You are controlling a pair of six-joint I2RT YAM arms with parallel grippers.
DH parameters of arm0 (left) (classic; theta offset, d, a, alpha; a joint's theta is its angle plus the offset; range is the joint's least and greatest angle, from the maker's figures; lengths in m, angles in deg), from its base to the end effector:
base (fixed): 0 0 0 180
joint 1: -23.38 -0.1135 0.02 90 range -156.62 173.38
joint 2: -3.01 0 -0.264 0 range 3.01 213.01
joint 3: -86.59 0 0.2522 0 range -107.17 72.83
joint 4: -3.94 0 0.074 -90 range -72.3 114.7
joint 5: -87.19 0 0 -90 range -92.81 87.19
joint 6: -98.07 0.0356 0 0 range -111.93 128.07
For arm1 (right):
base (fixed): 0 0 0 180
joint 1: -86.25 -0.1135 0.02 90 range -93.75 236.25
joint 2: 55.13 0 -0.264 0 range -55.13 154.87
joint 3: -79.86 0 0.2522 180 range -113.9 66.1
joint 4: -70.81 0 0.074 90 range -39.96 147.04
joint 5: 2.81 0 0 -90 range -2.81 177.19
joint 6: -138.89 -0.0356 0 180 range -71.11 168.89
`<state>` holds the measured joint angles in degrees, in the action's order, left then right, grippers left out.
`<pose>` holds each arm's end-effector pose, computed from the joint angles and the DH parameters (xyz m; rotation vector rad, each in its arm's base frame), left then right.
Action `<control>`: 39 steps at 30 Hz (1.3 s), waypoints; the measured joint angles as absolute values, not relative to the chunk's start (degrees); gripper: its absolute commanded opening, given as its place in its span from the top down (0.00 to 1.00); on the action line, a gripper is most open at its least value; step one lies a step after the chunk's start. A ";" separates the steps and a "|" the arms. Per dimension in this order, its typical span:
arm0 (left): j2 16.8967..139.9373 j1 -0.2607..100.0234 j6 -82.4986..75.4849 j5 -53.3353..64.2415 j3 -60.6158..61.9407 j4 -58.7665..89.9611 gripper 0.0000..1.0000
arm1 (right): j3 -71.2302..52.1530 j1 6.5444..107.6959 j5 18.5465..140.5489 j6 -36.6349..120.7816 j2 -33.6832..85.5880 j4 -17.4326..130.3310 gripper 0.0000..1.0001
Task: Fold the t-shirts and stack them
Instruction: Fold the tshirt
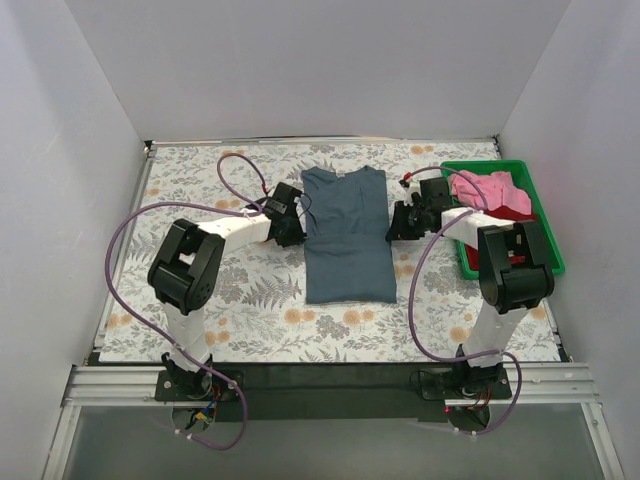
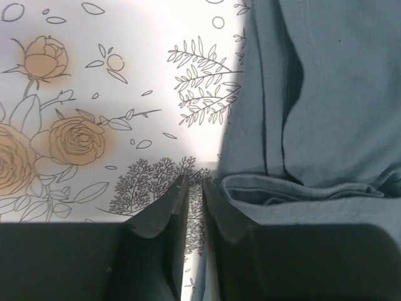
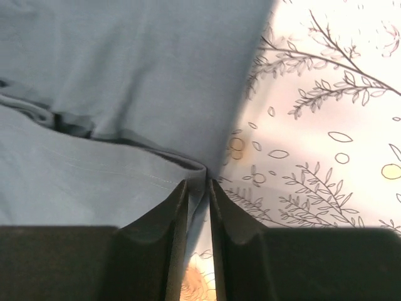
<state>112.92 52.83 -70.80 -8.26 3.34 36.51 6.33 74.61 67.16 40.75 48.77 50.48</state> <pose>0.3424 -0.1894 0.1545 -1.1622 2.4410 -0.5277 0.3590 0.0864 0.1591 -0.2306 2.4582 0.5798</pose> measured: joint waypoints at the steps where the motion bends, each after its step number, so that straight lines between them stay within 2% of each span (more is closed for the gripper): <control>1: 112.77 52.79 -70.67 -8.41 3.34 36.71 0.74 | 6.37 74.61 66.98 40.51 48.35 50.56 0.75; 3: 111.91 52.79 -70.08 -8.48 3.51 37.43 0.65 | 7.09 74.61 66.28 39.81 46.39 51.11 0.70; 4: 110.84 52.81 -70.03 -8.50 4.01 37.71 0.56 | 7.81 74.61 65.54 39.39 44.77 51.33 0.69; 6: 107.30 53.12 -69.99 -8.31 5.54 38.45 0.50 | 9.76 74.59 63.44 38.21 40.11 51.98 0.66; 10: 97.20 55.15 -70.99 -6.75 9.68 38.74 0.48 | 17.13 74.17 57.08 33.73 28.51 57.86 0.60; 14: 89.07 60.07 -73.95 -0.96 14.64 36.51 0.54 | 24.29 70.70 53.34 28.62 22.32 63.22 0.59; 16: 88.53 62.52 -75.56 1.99 17.00 35.24 0.61 | 26.85 67.72 52.53 26.78 22.30 65.60 0.59; 21: 94.97 64.27 -79.10 7.67 20.78 32.99 0.78 | 34.13 61.60 48.16 21.60 29.38 76.40 0.62; 23: 97.73 64.20 -80.61 8.81 22.18 32.03 0.81 | 36.25 61.10 47.00 20.33 33.91 80.29 0.64; 27: 99.56 63.26 -84.33 11.30 24.47 29.65 0.84 | 39.05 62.19 42.44 17.64 40.86 90.63 0.71; 31: 99.04 62.08 -87.80 12.87 27.16 26.50 0.86 | 41.36 64.58 39.46 16.94 42.93 97.10 0.72; 39: 97.77 61.73 -90.19 12.13 28.49 26.35 0.86 | 48.45 71.55 39.49 18.30 33.49 95.55 0.70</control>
<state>97.77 61.73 -90.19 12.13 28.49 26.35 48.45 71.55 39.49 18.30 33.49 95.55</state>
